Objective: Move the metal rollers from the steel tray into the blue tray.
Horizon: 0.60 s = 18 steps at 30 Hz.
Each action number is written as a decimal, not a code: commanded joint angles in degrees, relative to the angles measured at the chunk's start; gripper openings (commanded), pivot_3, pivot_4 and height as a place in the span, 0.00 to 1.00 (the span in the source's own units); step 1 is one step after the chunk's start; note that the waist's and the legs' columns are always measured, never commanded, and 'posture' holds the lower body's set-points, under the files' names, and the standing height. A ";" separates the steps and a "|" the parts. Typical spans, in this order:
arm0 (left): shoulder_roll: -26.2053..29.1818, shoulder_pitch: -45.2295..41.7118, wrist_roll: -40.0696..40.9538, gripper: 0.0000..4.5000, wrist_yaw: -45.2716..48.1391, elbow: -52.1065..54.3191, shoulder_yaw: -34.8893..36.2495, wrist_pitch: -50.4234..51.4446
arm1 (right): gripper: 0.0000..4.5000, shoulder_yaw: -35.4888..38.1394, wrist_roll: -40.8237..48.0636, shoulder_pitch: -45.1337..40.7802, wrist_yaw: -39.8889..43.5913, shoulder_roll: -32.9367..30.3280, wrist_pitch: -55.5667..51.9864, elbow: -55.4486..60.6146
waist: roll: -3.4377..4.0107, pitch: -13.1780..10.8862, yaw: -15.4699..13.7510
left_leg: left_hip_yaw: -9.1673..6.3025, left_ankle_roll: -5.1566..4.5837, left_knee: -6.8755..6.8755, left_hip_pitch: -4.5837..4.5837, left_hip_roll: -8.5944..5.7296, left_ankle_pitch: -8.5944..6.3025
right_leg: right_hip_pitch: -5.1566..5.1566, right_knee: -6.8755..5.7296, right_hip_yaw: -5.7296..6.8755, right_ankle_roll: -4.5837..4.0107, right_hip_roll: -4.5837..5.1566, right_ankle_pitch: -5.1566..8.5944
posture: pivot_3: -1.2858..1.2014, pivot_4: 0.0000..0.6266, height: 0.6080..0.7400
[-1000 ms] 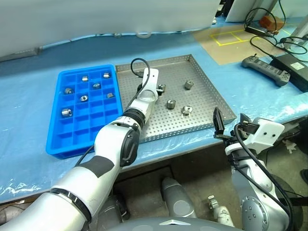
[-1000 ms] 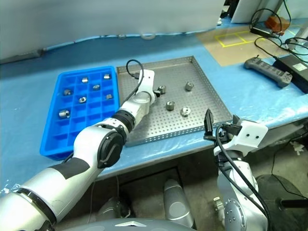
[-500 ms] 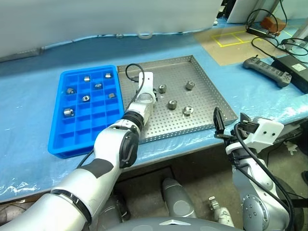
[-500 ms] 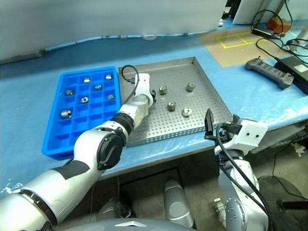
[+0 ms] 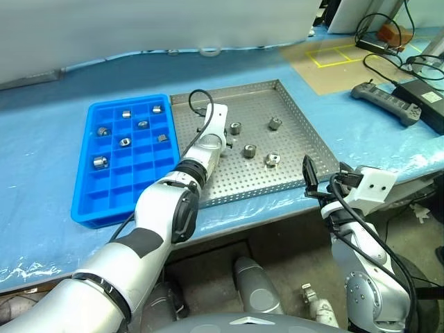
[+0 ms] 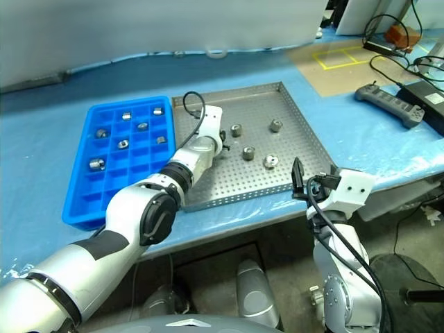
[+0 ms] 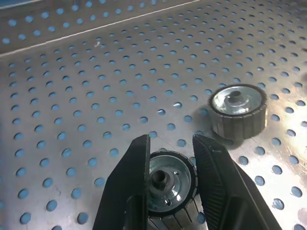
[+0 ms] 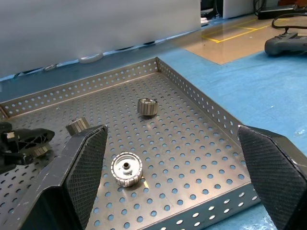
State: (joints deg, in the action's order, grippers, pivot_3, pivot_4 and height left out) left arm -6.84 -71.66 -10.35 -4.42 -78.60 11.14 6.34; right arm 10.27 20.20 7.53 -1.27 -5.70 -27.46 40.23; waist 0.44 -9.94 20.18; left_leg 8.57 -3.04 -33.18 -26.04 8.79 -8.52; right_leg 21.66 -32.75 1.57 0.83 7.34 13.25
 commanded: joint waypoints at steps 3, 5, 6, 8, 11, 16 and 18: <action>0.92 -1.80 4.34 0.23 5.87 0.93 3.02 -3.78 | 1.00 -0.33 -0.16 -1.58 1.51 -1.20 0.75 -0.71 | 0.01 0.00 -0.33 | 0.00 -0.17 0.00 -0.11 0.02 0.10 | 0.13 -0.01 0.02 0.06 0.00 -0.04 | 0.25 0.24 1.00; 1.65 -2.28 8.04 0.23 11.02 1.40 5.91 -5.06 | 1.00 -0.26 -0.05 -2.04 1.96 -1.43 0.76 -1.35 | 0.01 0.00 -0.55 | 0.02 -0.18 0.01 -0.13 0.02 0.11 | 0.16 -0.01 0.01 0.06 0.00 -0.04 | 0.27 0.24 1.00; 2.12 -2.53 10.35 0.23 13.95 1.65 7.74 -5.26 | 1.00 -0.22 0.08 -2.26 2.19 -1.47 0.77 -1.72 | 0.01 -0.01 -0.62 | 0.02 -0.19 0.01 -0.15 0.01 0.11 | 0.17 -0.02 0.01 0.06 0.01 -0.04 | 0.27 0.24 1.00; 3.43 -2.86 15.75 0.23 18.95 2.02 12.24 -4.27 | 1.00 -0.36 0.07 -2.80 2.65 -1.50 0.86 -2.62 | 0.00 -0.01 -0.72 | 0.03 -0.21 0.01 -0.15 0.01 0.11 | 0.18 -0.02 0.01 0.05 0.02 -0.04 | 0.27 0.24 1.00; 5.99 -2.69 19.63 0.23 22.81 2.24 15.25 -3.01 | 1.00 -0.96 -0.09 -3.90 3.58 -1.46 1.14 -4.40 | 0.01 -0.01 -0.68 | 0.04 -0.22 0.00 -0.13 0.02 0.11 | 0.19 -0.06 0.00 0.05 0.08 -0.05 | 0.27 0.24 1.00; 9.80 -1.80 24.15 0.23 29.15 2.69 17.64 0.68 | 1.00 -2.12 0.33 -6.74 5.60 -1.46 1.47 -7.97 | -0.01 -0.04 -1.33 | 0.03 -0.22 0.00 -0.11 0.03 0.11 | 0.19 -0.12 -0.01 0.04 0.09 -0.05 | 0.32 0.24 1.00; 10.99 -1.53 25.44 0.23 30.92 2.90 18.17 2.06 | 1.00 -2.58 0.60 -8.05 6.70 -1.68 1.12 -9.43 | 0.00 -0.05 -2.32 | 0.04 -0.23 0.00 -0.12 0.03 0.12 | 0.21 -0.13 -0.03 0.03 0.09 -0.05 | 0.33 0.24 1.00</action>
State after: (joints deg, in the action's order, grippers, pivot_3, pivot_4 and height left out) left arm 3.17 -72.70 13.32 24.44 -78.08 28.59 7.74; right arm 8.10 20.28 0.48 4.34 -6.74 -27.23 30.28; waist 0.44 -9.99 17.86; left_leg 8.62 -3.27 -33.18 -26.17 8.83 -8.40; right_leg 21.89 -32.91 1.53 0.85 7.43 13.19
